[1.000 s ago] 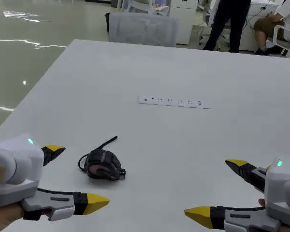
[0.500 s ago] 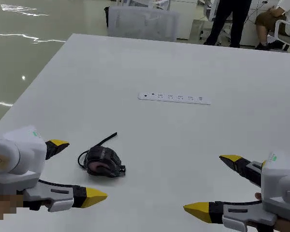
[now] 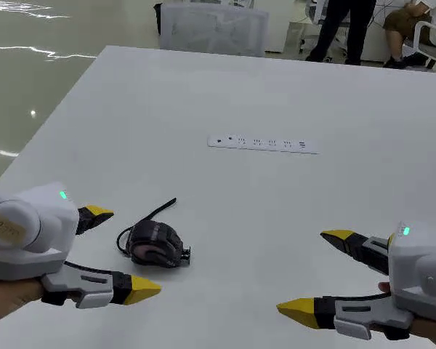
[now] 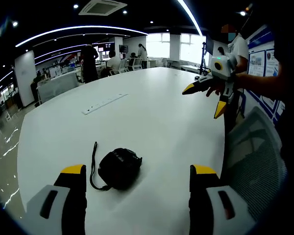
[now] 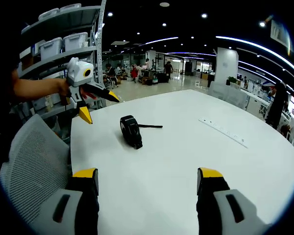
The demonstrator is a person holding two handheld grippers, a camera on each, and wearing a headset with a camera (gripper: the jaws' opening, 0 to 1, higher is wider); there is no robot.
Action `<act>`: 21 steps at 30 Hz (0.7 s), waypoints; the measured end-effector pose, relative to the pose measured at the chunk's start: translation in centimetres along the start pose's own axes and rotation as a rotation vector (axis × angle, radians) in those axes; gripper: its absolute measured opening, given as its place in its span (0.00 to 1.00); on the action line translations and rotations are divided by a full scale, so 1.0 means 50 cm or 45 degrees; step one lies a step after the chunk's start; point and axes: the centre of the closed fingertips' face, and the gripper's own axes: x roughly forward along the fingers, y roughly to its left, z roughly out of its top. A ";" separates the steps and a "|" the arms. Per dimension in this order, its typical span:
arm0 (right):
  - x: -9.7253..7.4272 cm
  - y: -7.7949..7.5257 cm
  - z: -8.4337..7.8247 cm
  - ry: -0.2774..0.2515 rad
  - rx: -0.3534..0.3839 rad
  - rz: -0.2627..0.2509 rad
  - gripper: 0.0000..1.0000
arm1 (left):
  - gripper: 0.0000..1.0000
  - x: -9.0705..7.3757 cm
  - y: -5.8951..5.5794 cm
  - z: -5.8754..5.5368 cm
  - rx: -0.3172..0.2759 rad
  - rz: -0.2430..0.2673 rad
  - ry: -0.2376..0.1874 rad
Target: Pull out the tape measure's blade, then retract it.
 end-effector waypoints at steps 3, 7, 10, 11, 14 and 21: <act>0.006 0.001 -0.001 0.010 -0.030 0.019 0.83 | 0.82 0.005 0.003 -0.001 0.019 -0.012 0.012; 0.014 -0.006 -0.001 0.001 -0.037 0.040 0.82 | 0.78 0.013 0.015 -0.002 0.047 -0.026 0.015; 0.019 -0.006 0.001 0.000 -0.033 0.061 0.81 | 0.73 0.020 0.020 -0.003 0.071 -0.037 0.017; 0.023 -0.006 0.000 0.005 -0.031 0.069 0.81 | 0.72 0.025 0.026 -0.006 0.077 -0.043 0.020; 0.034 -0.010 -0.006 0.011 -0.038 0.089 0.80 | 0.71 0.031 0.032 -0.012 0.091 -0.046 0.039; 0.061 -0.007 -0.004 0.009 -0.063 0.141 0.75 | 0.66 0.051 0.049 -0.029 0.156 -0.066 0.092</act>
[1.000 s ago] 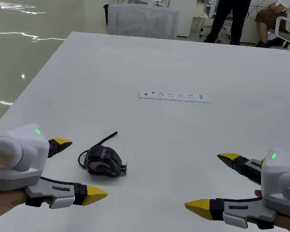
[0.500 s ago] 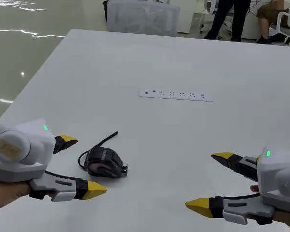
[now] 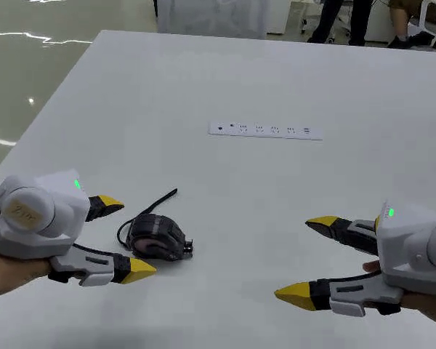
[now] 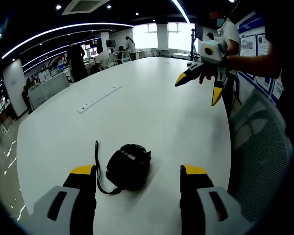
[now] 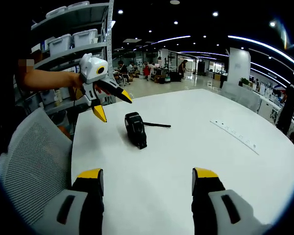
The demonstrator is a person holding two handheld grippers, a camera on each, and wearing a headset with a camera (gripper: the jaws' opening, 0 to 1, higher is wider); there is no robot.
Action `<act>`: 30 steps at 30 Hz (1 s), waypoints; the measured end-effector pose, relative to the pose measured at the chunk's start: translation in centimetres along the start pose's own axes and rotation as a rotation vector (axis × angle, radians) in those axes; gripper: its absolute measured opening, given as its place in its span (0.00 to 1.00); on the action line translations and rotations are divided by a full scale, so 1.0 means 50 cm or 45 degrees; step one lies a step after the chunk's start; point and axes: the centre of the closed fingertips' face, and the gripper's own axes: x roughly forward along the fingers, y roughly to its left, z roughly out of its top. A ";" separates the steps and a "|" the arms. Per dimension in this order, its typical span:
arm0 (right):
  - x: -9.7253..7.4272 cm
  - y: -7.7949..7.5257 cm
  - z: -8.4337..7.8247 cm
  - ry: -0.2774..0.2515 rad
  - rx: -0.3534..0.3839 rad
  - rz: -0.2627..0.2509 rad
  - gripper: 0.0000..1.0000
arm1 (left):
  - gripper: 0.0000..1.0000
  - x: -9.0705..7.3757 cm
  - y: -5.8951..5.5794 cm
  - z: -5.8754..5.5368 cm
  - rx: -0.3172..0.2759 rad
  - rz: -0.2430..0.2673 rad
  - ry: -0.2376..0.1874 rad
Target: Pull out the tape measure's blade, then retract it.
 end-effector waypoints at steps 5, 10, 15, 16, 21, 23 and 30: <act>0.014 -0.006 0.012 -0.034 -0.016 0.037 0.70 | 0.63 0.009 0.006 0.003 0.037 -0.019 0.024; 0.034 -0.009 0.014 -0.021 -0.057 0.082 0.67 | 0.60 0.021 0.026 -0.015 0.105 -0.046 0.089; 0.048 -0.004 0.013 -0.019 -0.099 0.114 0.64 | 0.57 0.030 0.038 -0.021 0.139 -0.070 0.122; 0.053 -0.004 0.013 -0.020 -0.102 0.122 0.64 | 0.57 0.031 0.039 -0.020 0.140 -0.074 0.128; 0.068 0.003 0.011 -0.032 -0.096 0.158 0.61 | 0.57 0.039 0.045 -0.020 0.169 -0.111 0.153; 0.079 0.004 0.007 -0.026 -0.105 0.175 0.60 | 0.56 0.041 0.044 -0.022 0.182 -0.125 0.164; 0.098 0.013 0.010 -0.027 -0.161 0.227 0.57 | 0.55 0.045 0.045 -0.026 0.224 -0.162 0.190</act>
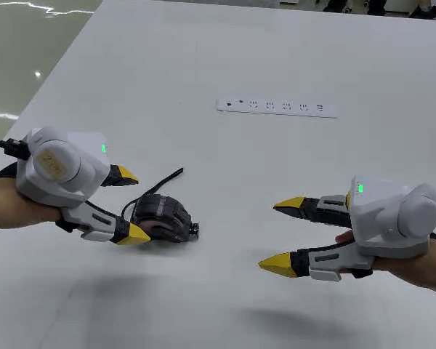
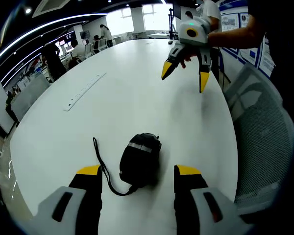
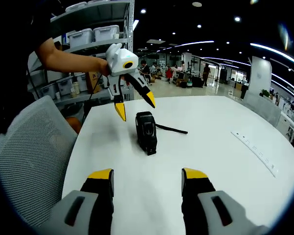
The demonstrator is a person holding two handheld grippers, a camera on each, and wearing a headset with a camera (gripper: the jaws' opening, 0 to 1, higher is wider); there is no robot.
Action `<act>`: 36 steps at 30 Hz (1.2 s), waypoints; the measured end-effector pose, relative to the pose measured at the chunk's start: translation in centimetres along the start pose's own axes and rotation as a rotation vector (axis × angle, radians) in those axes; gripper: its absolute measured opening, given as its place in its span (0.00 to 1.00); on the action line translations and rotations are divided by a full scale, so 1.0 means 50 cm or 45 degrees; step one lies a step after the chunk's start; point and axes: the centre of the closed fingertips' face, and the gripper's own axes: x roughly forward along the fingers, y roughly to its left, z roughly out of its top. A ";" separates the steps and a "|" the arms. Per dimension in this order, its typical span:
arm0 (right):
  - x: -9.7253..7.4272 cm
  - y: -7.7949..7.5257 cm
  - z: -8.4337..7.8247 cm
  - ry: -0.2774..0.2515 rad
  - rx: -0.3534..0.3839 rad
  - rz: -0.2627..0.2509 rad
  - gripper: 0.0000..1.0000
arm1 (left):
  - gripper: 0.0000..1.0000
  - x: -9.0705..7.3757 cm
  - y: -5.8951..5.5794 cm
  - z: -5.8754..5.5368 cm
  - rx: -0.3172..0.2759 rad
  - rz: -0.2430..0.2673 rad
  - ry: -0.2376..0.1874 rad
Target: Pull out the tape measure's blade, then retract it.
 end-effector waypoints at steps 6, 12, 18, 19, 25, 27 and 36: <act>0.025 0.001 0.001 0.002 -0.023 0.031 0.53 | 0.54 0.008 0.001 -0.002 0.047 -0.027 0.036; 0.055 -0.001 0.000 0.001 -0.058 0.061 0.49 | 0.53 0.013 0.002 -0.003 0.094 -0.056 0.054; 0.082 -0.001 0.004 0.006 -0.082 0.072 0.45 | 0.52 0.023 0.005 -0.011 0.131 -0.080 0.082; 0.087 -0.005 0.002 0.005 -0.079 0.076 0.45 | 0.52 0.025 0.005 -0.011 0.135 -0.085 0.084; 0.111 -0.005 0.004 0.015 -0.104 0.097 0.44 | 0.48 0.035 0.002 -0.012 0.163 -0.118 0.101; 0.120 -0.008 0.006 0.015 -0.113 0.103 0.44 | 0.47 0.039 0.000 -0.011 0.171 -0.130 0.105; 0.157 -0.007 0.001 0.033 -0.138 0.149 0.39 | 0.42 0.052 -0.008 -0.009 0.214 -0.167 0.131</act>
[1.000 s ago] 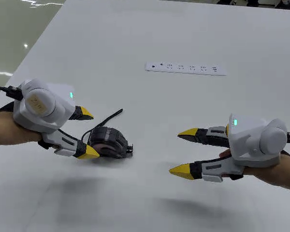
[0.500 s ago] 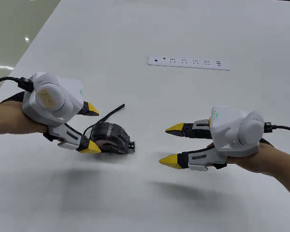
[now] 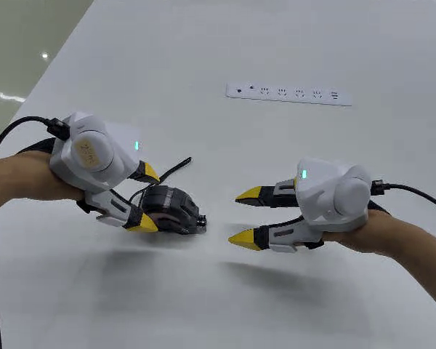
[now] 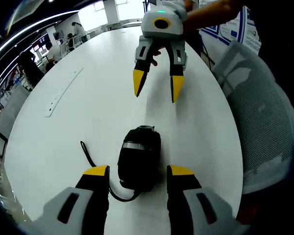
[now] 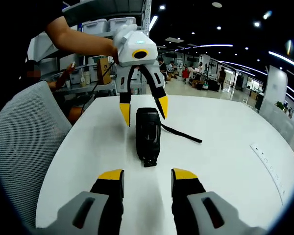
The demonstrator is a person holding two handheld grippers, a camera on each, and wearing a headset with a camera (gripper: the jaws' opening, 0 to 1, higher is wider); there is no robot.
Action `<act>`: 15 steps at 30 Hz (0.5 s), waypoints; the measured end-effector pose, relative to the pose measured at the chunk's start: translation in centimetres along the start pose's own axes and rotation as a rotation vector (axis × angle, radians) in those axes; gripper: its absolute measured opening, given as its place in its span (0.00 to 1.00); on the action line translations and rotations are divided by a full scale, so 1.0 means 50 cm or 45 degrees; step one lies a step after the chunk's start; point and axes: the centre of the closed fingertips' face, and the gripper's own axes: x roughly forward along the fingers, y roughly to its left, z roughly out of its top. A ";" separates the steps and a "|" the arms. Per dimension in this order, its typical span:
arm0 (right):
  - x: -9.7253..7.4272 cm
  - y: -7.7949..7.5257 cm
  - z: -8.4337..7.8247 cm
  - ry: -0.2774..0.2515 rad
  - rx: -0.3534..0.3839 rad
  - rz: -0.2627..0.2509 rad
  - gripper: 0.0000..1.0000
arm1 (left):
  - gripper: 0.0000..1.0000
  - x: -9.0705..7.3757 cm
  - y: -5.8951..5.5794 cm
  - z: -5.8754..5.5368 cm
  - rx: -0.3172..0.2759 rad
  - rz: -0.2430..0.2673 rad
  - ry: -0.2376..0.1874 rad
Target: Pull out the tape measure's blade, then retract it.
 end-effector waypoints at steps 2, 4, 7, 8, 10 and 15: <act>0.007 0.004 0.000 0.003 0.002 0.015 0.38 | 0.41 0.002 -0.002 -0.001 0.009 -0.011 0.009; 0.018 0.001 -0.003 0.006 0.002 0.022 0.37 | 0.38 0.006 -0.002 -0.004 0.019 -0.019 0.023; 0.028 0.000 0.001 -0.003 -0.001 0.018 0.35 | 0.35 0.010 0.002 -0.009 0.026 -0.023 0.038; 0.032 -0.001 0.001 -0.004 0.000 0.017 0.34 | 0.34 0.010 0.002 -0.007 0.029 -0.024 0.041; 0.042 -0.003 -0.004 0.001 -0.006 0.018 0.35 | 0.31 0.011 0.004 -0.010 0.029 -0.030 0.049; 0.064 -0.006 -0.012 0.020 -0.026 0.042 0.31 | 0.28 0.018 -0.002 -0.016 0.041 -0.065 0.080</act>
